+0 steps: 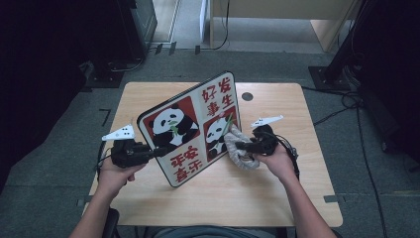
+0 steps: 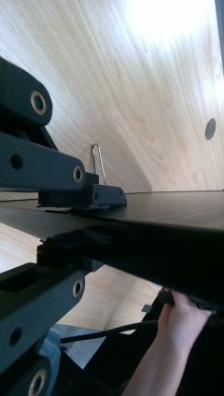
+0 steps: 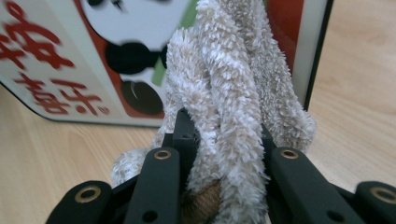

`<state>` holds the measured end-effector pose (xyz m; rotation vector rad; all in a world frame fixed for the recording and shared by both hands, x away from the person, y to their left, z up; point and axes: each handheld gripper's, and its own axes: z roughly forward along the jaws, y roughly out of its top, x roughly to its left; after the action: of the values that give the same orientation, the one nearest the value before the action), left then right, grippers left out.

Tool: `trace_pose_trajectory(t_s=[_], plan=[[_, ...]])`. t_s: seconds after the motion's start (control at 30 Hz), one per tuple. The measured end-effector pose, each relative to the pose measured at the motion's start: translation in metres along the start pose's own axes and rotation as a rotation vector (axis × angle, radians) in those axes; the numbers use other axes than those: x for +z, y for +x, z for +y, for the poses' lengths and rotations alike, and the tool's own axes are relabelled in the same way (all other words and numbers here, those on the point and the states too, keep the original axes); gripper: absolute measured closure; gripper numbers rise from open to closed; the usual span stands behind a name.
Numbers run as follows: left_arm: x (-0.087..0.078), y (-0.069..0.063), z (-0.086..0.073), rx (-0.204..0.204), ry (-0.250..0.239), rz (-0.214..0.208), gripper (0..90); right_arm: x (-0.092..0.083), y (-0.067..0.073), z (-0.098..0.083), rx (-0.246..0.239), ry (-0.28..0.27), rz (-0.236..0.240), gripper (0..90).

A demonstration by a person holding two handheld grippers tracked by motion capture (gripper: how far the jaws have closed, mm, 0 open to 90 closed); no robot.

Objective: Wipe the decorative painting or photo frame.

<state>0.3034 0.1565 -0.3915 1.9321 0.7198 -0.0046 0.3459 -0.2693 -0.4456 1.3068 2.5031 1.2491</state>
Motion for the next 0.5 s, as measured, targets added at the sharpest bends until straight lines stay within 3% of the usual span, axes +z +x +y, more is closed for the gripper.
trace_pose_trajectory(t_s=[0.17,0.5], plan=[[0.000,0.000,0.000,-0.003,-0.001,-0.001,77.5,-0.018,0.006,0.014,-0.012,-0.041,0.004,73.1],[0.000,0.001,-0.001,-0.013,-0.005,-0.008,77.5,-0.043,0.018,0.048,-0.021,-0.055,0.001,73.2]])
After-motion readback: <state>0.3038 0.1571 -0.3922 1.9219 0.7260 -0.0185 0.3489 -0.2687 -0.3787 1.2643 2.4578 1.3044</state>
